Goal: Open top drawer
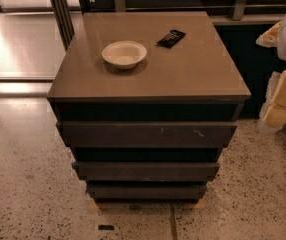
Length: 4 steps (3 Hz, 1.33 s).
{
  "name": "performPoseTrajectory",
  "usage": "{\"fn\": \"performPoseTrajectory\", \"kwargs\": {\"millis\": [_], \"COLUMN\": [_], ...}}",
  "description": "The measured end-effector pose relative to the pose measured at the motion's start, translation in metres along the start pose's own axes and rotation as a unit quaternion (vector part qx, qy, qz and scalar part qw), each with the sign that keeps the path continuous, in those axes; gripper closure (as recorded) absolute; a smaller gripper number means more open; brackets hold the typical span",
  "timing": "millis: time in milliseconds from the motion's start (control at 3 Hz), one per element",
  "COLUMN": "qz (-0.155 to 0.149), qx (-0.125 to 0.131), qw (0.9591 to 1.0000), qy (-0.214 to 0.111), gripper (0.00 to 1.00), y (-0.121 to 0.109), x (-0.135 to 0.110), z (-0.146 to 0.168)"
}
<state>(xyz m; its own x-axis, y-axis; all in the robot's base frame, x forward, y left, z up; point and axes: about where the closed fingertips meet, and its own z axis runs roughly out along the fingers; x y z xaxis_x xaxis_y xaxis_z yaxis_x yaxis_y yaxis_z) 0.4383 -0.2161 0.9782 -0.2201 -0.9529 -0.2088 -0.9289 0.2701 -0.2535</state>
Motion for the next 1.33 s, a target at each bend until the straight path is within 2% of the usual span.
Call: {"fn": "performPoseTrajectory", "kwargs": {"millis": [333, 667, 1000, 1333], "qz": [0.000, 0.011, 0.047, 0.089], "qx": [0.000, 0.002, 0.016, 0.021], "qw": [1.0000, 0.9999, 0.9984, 0.9948], "qy": [0.000, -0.013, -0.028, -0.044], "gripper": [0.00, 0.00, 0.00, 0.00], "y": [0.000, 0.000, 0.007, 0.012], "x": [0.000, 0.004, 0.018, 0.034], "z": [0.000, 0.003, 0.021, 0.069]}}
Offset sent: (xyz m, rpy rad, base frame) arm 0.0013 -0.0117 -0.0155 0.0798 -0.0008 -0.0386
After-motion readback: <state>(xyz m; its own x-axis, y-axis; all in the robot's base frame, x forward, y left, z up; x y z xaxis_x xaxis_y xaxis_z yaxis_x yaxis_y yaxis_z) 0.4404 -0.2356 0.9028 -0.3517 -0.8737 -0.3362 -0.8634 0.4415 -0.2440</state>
